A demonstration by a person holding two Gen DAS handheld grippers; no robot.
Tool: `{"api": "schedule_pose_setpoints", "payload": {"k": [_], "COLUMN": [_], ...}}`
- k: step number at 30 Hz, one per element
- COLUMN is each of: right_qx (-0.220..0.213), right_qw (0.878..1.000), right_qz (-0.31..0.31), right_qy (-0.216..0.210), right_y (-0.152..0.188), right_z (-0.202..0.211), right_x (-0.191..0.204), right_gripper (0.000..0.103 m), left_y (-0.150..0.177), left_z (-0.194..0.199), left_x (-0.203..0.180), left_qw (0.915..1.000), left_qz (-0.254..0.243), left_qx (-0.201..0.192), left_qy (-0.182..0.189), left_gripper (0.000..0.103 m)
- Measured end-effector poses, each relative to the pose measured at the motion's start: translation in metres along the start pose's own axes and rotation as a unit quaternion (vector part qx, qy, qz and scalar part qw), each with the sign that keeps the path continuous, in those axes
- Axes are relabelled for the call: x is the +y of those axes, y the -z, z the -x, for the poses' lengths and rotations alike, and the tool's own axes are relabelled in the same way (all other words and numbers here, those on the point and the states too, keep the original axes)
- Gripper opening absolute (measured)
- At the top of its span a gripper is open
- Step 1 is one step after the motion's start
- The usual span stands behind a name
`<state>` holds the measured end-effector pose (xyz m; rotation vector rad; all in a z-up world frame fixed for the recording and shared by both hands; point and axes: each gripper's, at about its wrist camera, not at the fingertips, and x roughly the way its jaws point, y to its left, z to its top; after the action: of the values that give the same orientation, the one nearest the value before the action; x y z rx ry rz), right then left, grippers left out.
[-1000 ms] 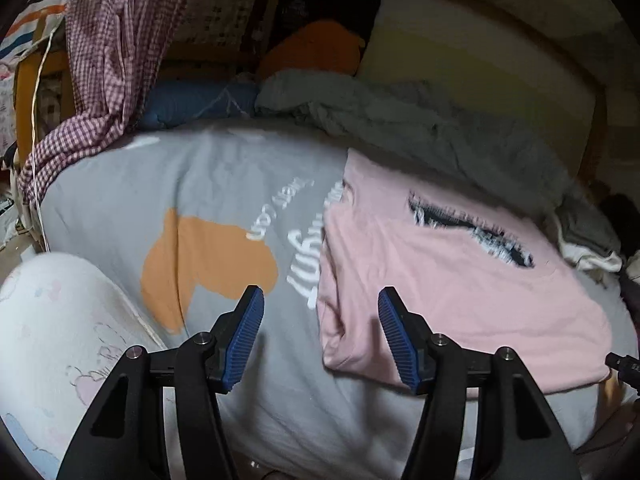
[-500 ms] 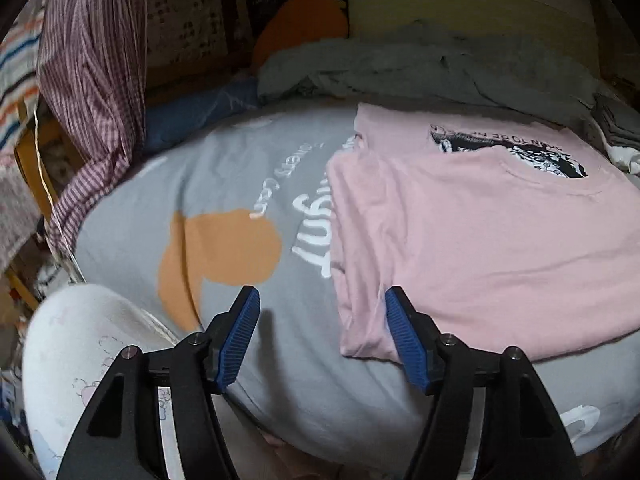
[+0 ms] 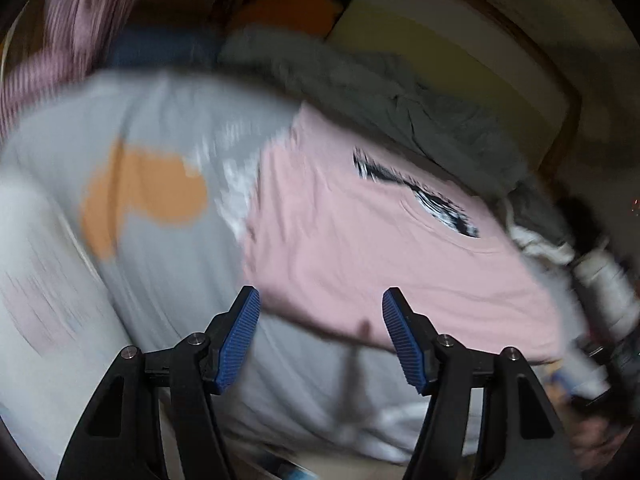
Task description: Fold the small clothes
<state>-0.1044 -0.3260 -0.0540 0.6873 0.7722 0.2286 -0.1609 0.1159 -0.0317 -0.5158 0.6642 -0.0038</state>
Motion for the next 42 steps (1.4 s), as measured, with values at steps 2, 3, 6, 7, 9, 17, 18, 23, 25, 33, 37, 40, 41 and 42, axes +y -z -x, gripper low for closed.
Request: {"api": "schedule_pose_setpoints", "payload": {"k": [2, 3, 6, 7, 9, 17, 18, 23, 25, 33, 37, 40, 41, 42], "right_qx": [0.004, 0.011, 0.016, 0.015, 0.026, 0.015, 0.014, -0.003, -0.013, -0.052, -0.07, -0.085, -0.092, -0.101], "right_qw": [1.0, 0.999, 0.999, 0.999, 0.998, 0.994, 0.994, 0.995, 0.996, 0.996, 0.995, 0.993, 0.992, 0.991], "right_qz": [-0.025, -0.03, -0.038, -0.043, -0.058, -0.108, -0.11, -0.095, -0.089, -0.072, -0.05, -0.032, -0.022, -0.011], "right_qy": [-0.01, -0.013, -0.004, -0.002, 0.019, -0.014, -0.011, 0.006, 0.008, -0.026, -0.056, -0.078, -0.08, -0.081], "right_y": [0.007, 0.009, 0.006, 0.003, 0.001, -0.006, -0.007, -0.011, -0.013, -0.009, -0.006, -0.007, -0.009, -0.011], "right_z": [-0.006, -0.01, -0.018, -0.019, -0.026, -0.03, -0.032, -0.03, -0.028, 0.001, 0.035, 0.059, 0.064, 0.068], "right_x": [-0.004, -0.004, -0.005, -0.009, -0.016, -0.03, -0.03, -0.021, -0.022, -0.011, 0.004, 0.018, 0.024, 0.031], "right_gripper": [0.076, 0.073, 0.07, 0.067, 0.059, 0.058, 0.058, 0.043, 0.015, 0.008, 0.008, 0.008, 0.008, 0.008], "left_y": [0.006, 0.008, 0.007, 0.005, -0.002, -0.013, -0.017, -0.032, -0.032, -0.042, -0.047, -0.052, -0.055, -0.059], "left_z": [-0.012, -0.017, -0.025, -0.026, -0.03, -0.032, -0.032, -0.031, -0.03, 0.019, 0.052, 0.068, 0.07, 0.071], "left_x": [0.012, 0.018, 0.031, 0.032, 0.038, 0.046, 0.042, 0.041, 0.04, 0.037, 0.035, 0.031, 0.028, 0.026], "left_qw": [0.9966, 0.9939, 0.9868, 0.9864, 0.9872, 0.9852, 0.9879, 0.9883, 0.9891, 0.9849, 0.9813, 0.9791, 0.9789, 0.9788], "left_qz": [0.061, 0.083, 0.129, 0.13, 0.126, 0.145, 0.134, 0.134, 0.128, 0.122, 0.117, 0.112, 0.108, 0.106], "left_qx": [0.037, 0.049, 0.051, 0.048, 0.043, 0.029, 0.021, 0.0, -0.003, -0.038, -0.063, -0.082, -0.089, -0.094], "left_qy": [0.042, 0.054, 0.083, 0.088, 0.088, 0.086, 0.075, 0.073, 0.071, 0.117, 0.139, 0.148, 0.149, 0.148], "left_gripper": [0.062, 0.061, 0.061, 0.061, 0.051, 0.042, 0.042, 0.015, 0.01, 0.008, 0.008, 0.008, 0.008, 0.008]}}
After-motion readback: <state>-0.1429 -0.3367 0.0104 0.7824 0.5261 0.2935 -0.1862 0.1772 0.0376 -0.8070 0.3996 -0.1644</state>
